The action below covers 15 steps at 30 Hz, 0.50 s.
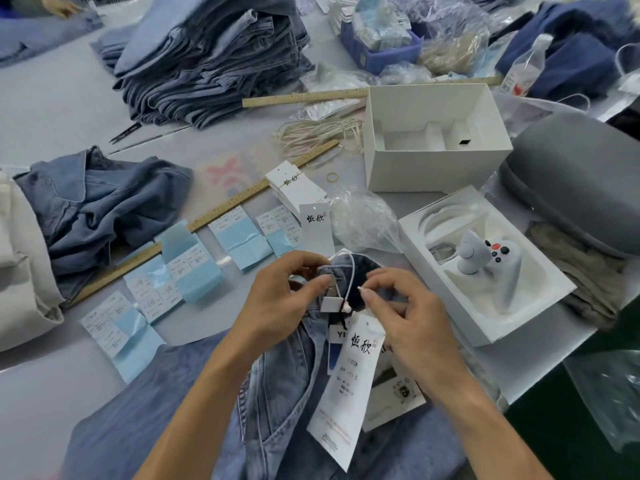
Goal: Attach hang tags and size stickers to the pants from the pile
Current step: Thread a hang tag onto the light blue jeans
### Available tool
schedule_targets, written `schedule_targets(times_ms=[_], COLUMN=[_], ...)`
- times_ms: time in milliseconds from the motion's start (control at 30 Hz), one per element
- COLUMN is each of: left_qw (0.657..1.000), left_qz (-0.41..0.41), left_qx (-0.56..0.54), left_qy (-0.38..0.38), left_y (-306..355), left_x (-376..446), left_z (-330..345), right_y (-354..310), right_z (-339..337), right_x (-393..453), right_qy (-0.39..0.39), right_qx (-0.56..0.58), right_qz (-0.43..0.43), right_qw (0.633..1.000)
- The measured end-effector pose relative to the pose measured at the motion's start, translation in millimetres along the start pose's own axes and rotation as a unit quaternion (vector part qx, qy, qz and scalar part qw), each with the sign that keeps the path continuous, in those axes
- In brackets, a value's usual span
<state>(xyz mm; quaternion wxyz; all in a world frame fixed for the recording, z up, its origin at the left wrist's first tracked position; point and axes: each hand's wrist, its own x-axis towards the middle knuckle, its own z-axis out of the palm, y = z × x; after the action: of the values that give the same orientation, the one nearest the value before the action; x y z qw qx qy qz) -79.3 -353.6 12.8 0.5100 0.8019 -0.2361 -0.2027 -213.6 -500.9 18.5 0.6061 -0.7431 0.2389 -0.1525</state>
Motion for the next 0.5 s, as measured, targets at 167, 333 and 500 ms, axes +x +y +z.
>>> schedule_targets(times_ms=[167,333,500], left_qw=[1.000,1.000,1.000], left_qz=[-0.002,-0.002,0.015], left_qx=[-0.010,-0.022,-0.022], left_qy=[0.009,0.008,0.013], left_y=[-2,-7,-13], left_x=[0,0,3], left_z=[3,1,-2], right_y=[-1,-3,-4], right_z=[9,11,5], right_x=[7,5,-15], right_qy=[-0.051,-0.090,-0.136], right_qx=[0.065,0.118,0.146], right_qz=[0.063,0.075,0.087], right_qw=[0.995,0.986,0.976])
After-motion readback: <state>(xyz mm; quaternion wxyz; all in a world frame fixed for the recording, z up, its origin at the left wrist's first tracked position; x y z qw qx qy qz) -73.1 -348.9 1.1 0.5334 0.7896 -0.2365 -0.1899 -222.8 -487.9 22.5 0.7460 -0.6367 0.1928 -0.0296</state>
